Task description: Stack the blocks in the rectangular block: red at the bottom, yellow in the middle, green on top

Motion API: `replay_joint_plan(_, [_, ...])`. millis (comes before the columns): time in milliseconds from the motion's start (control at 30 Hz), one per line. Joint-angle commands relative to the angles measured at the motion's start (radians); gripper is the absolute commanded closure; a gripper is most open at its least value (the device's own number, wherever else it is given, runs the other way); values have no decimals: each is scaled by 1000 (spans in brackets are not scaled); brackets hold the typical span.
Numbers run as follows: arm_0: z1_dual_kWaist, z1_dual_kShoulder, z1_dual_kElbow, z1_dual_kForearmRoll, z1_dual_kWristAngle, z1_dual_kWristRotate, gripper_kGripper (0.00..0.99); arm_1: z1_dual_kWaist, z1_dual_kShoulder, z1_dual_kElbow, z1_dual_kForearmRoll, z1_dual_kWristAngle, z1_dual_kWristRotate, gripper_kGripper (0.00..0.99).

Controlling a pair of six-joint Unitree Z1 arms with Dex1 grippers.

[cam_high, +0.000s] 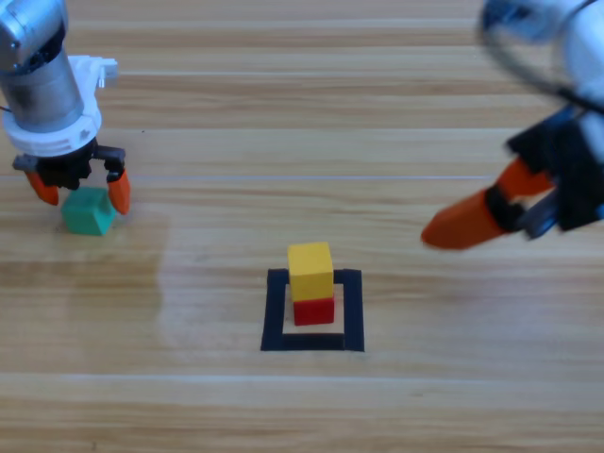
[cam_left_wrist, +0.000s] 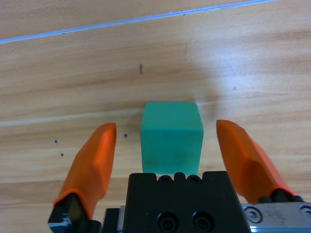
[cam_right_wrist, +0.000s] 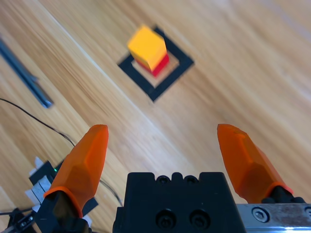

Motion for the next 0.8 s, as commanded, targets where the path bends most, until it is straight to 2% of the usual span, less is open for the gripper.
replay_joint_plan(33, [4, 83, 17, -31, 11, -7, 217, -98, -275, 287, -256, 53, -88, 2])
replay_joint_plan(133, [4, 96, 20, -34, 11, -7, 450, -98, -304, 310, -269, 31, -95, 4])
replay_joint_plan(200, [4, 101, 21, -37, 11, -7, 653, -98, -301, 297, -248, 31, -105, 4])
replay_joint_plan(267, [4, 93, 20, -35, 11, -7, 798, -98, -281, 291, -240, 34, -106, 4])
replay_joint_plan(333, [4, 80, 17, -31, 11, -5, 899, -98, -262, 282, -237, 34, -106, 4])
replay_joint_plan(600, [-77, 32, -181, 140, -48, -84, 958, -98, -237, 279, -237, 39, -108, 4])
replay_joint_plan(800, [-241, 123, -678, 509, -46, -314, 990, -98, -232, 284, -237, 40, -115, 4])
